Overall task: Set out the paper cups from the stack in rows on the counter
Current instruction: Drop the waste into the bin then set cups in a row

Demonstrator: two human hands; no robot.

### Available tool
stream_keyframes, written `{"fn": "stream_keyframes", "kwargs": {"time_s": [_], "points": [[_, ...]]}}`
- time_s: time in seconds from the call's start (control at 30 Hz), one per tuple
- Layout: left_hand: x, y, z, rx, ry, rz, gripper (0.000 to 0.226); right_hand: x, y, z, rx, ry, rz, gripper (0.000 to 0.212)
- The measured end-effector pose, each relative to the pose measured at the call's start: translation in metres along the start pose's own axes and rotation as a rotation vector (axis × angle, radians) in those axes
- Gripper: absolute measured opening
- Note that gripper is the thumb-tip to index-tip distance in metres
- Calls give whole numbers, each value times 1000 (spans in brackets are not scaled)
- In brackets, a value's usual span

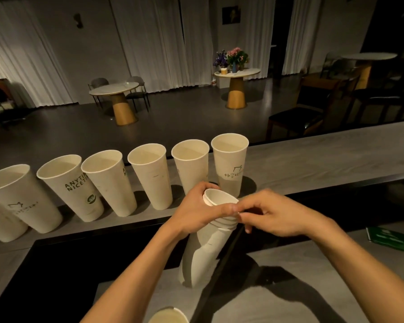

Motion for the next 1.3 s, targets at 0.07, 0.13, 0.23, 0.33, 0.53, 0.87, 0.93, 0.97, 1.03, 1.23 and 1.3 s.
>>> {"fn": "stream_keyframes", "kwargs": {"time_s": [0.07, 0.13, 0.23, 0.33, 0.53, 0.87, 0.93, 0.97, 1.03, 1.23, 1.3], "points": [[0, -6, 8, -89, -44, -7, 82, -5, 12, -3, 49, 57, 117, 15], [0, -13, 14, -126, -83, -38, 79, -11, 21, -3, 110, 70, 168, 14], [2, -24, 20, -91, -103, -76, 78, -17, 25, 3, 126, 34, 187, 16], [7, -31, 22, -65, -104, -90, 72, -22, 30, 8, 107, -21, 189, 12], [12, -40, 15, -50, -79, -134, 73, -38, 60, 18, 111, -104, 449, 20], [17, -39, 12, -96, -44, -70, 70, -44, 53, 60, 688, -56, 789, 87], [17, -43, 14, -87, -49, -82, 68, -35, 38, 65, 837, -30, 651, 88], [18, -45, 15, -74, -54, -87, 67, -30, 32, 62, 887, 3, 577, 83], [18, -47, 14, -45, -52, -93, 69, -30, 34, 60, 933, 55, 560, 80], [17, -36, 1, 58, 60, -75, 91, -49, 92, 88, 693, -58, 972, 86], [18, -34, -1, 56, 58, -83, 89, -42, 96, 96, 534, -185, 958, 86]]}}
Point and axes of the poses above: each hand's wrist, its own x-axis towards the middle knuckle, its own y-axis out of the back of the hand, z = x × y, the point moved 7 cm from there along x, towards the middle knuckle, and after that the axes turned 6 degrees about -z, right-handed, at the moved point
